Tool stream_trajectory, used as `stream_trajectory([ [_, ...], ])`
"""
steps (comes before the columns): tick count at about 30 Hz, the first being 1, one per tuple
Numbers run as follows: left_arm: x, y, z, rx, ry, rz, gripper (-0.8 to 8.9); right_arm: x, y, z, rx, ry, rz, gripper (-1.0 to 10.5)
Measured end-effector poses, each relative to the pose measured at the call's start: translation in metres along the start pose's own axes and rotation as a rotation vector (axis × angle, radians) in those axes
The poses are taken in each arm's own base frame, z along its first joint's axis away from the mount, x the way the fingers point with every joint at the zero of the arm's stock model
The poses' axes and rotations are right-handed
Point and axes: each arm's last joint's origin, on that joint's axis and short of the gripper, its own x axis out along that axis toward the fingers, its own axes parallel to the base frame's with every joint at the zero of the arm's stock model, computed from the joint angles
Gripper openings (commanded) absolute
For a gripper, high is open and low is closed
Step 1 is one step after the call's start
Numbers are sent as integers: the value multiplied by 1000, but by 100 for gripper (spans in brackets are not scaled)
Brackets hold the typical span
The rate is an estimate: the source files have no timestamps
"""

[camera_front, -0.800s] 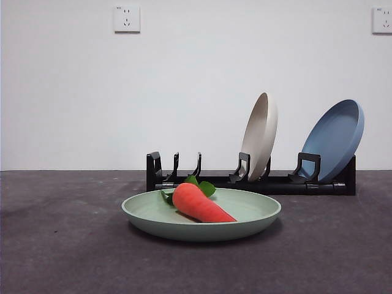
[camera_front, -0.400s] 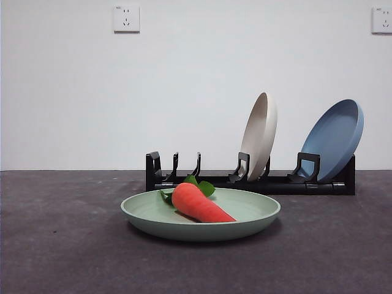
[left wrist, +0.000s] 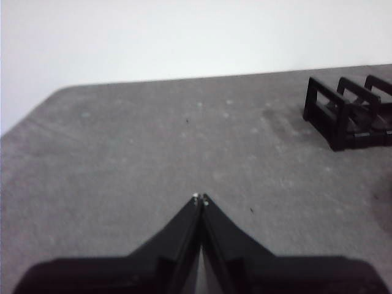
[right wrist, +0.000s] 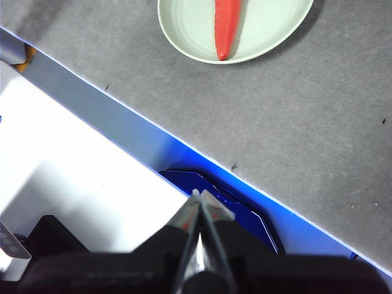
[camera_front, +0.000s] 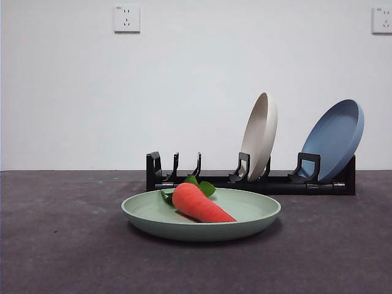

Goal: Take the green plate from the plate rack,put the plate on the table,take the carrot from the table,put the carrot in the plate

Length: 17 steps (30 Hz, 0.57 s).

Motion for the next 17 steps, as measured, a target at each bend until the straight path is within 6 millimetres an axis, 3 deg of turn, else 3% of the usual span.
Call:
stream_trajectory([
  [5,2,-1,-10,-40,49,-18,-3,0,0,0,0,0,0,1],
  [17,2,-1,-10,-87,50,-13,-3,0,0,0,0,0,0,1],
])
